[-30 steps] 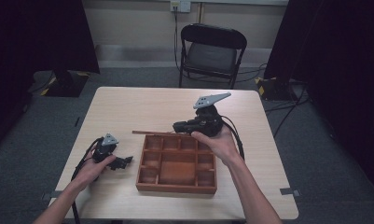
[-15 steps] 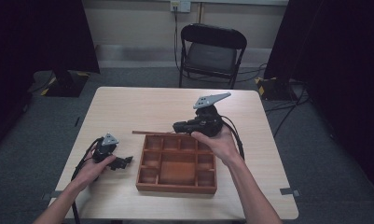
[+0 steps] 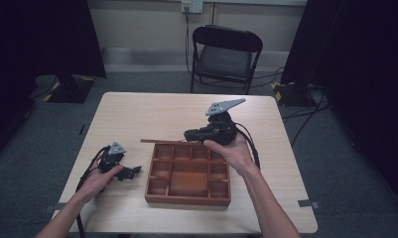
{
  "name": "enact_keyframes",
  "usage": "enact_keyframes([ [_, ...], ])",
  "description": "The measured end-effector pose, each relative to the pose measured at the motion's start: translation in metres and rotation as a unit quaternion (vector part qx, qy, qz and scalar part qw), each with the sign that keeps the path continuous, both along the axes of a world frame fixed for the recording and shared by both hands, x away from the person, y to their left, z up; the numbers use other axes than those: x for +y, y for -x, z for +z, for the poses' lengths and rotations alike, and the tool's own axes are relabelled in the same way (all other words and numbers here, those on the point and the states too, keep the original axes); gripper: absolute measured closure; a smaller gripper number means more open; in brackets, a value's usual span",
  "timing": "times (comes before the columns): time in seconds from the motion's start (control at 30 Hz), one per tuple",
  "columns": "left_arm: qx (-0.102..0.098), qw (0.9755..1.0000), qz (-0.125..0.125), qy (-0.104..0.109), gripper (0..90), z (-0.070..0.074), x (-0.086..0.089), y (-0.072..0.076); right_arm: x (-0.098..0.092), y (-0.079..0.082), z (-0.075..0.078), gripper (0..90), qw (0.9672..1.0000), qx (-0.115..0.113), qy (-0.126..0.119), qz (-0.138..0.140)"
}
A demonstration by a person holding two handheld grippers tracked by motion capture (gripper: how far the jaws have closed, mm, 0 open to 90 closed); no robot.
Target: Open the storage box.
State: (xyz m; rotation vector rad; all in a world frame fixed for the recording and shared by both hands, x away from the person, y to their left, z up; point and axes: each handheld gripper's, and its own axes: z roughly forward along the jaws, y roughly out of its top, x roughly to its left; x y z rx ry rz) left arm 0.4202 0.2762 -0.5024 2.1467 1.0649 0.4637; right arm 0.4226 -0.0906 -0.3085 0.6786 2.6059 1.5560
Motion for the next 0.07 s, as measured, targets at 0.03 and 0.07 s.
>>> enact_keyframes([
  [0.03,0.000,1.0000,0.000,0.000,1.4,0.0000,0.0000,0.0000,0.0001,0.0000,0.0000,85.5,1.0000,0.000,0.000,-0.001],
  [0.07,0.000,1.0000,0.000,0.000,1.4,0.0000,0.0000,0.0000,0.0002,0.0000,0.0001,85.5,1.0000,0.000,0.000,-0.001],
])
